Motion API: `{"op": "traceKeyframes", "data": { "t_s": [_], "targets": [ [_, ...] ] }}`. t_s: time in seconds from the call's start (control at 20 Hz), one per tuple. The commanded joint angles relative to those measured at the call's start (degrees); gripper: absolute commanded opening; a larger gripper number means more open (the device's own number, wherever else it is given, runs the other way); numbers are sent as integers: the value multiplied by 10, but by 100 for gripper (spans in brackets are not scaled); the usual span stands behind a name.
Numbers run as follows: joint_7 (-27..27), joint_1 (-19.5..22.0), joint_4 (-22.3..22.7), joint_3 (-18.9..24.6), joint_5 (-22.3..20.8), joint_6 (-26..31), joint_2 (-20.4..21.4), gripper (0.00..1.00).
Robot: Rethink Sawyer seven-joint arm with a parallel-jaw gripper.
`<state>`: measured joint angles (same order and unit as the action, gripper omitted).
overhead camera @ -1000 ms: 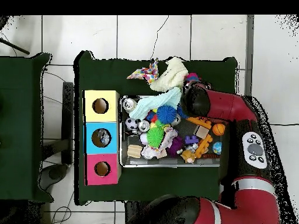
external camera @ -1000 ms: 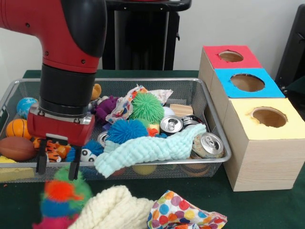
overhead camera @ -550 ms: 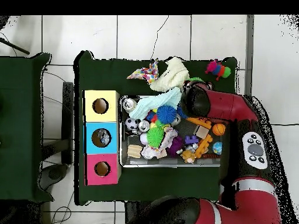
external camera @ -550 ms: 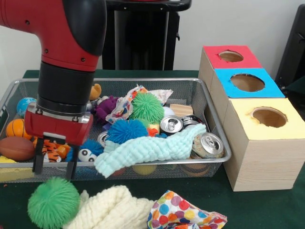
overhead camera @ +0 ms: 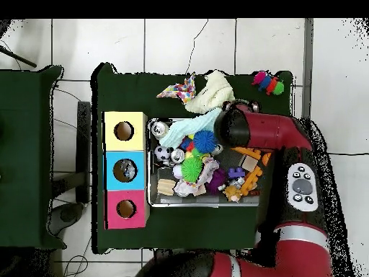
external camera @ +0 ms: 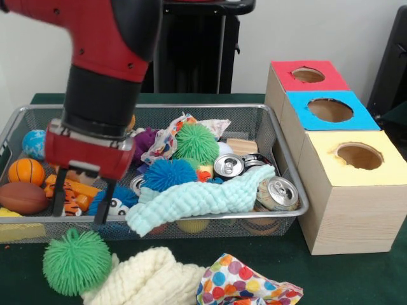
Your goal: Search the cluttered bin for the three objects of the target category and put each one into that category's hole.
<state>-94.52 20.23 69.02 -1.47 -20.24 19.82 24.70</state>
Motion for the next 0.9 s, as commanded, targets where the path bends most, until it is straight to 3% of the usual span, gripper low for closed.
{"op": "traceKeyframes", "data": {
  "t_s": [0.05,0.45,0.6,0.75,0.9],
  "targets": [
    [-111,-63,85,-72,-3,55,64,100],
    [-95,-70,167,-94,32,98,144,100],
    [-105,-54,211,-85,56,83,169,100],
    [-81,-29,243,-65,70,76,194,100],
    [-76,-19,263,-60,72,54,199,100]
  ]
}}
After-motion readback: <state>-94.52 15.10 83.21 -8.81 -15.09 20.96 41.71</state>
